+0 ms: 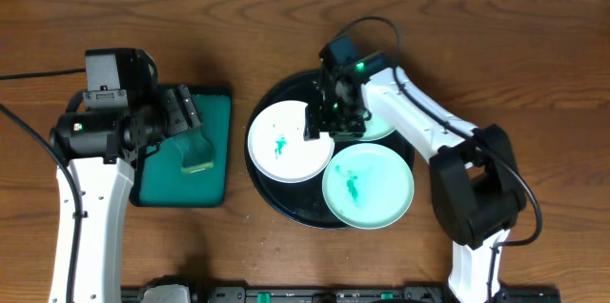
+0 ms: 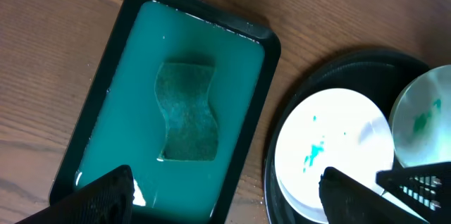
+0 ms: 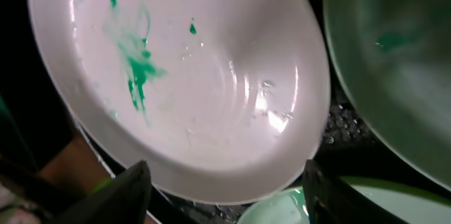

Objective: Clean dirty plates on tray and stack at the side

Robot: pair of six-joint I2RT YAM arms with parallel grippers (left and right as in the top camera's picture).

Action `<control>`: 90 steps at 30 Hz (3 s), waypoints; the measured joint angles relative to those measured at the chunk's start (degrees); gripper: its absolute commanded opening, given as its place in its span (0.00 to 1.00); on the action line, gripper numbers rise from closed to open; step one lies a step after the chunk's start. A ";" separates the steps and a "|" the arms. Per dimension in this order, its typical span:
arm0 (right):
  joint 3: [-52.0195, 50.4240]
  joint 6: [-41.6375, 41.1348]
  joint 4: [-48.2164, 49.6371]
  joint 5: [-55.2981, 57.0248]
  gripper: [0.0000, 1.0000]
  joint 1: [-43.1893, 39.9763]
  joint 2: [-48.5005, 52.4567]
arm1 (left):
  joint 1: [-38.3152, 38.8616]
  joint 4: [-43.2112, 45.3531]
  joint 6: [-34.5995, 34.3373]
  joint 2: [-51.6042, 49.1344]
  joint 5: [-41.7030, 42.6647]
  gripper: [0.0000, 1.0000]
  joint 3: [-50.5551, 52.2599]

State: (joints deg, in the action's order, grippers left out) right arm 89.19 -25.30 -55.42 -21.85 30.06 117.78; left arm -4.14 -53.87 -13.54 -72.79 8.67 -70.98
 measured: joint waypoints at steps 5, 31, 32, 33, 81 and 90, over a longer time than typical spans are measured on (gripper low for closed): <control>0.00 -4.11 0.63 3.30 0.62 0.72 0.07 | 0.00 0.02 0.00 0.00 -0.02 0.84 0.00; -0.07 2.49 1.92 6.64 0.45 0.76 5.29 | 0.00 0.02 0.00 0.00 -0.02 0.84 0.00; -0.07 2.82 1.99 6.58 0.33 0.76 5.22 | 0.00 0.02 0.00 0.00 -0.02 0.84 0.00; -0.07 3.17 2.16 6.60 0.19 0.74 5.22 | 0.00 0.02 0.02 0.00 0.00 0.84 0.00; -0.31 3.21 0.24 7.32 0.02 0.46 5.42 | 0.00 6.43 -7.50 -30.10 -4.17 0.60 1.01; -0.31 3.21 -0.11 7.23 0.02 0.46 5.42 | 0.00 7.04 -7.67 -35.78 -5.27 0.52 1.01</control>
State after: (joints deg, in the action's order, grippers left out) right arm 88.88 -22.09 -55.53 -14.61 30.52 123.20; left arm -4.14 -46.83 -21.21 -108.57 3.40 -69.97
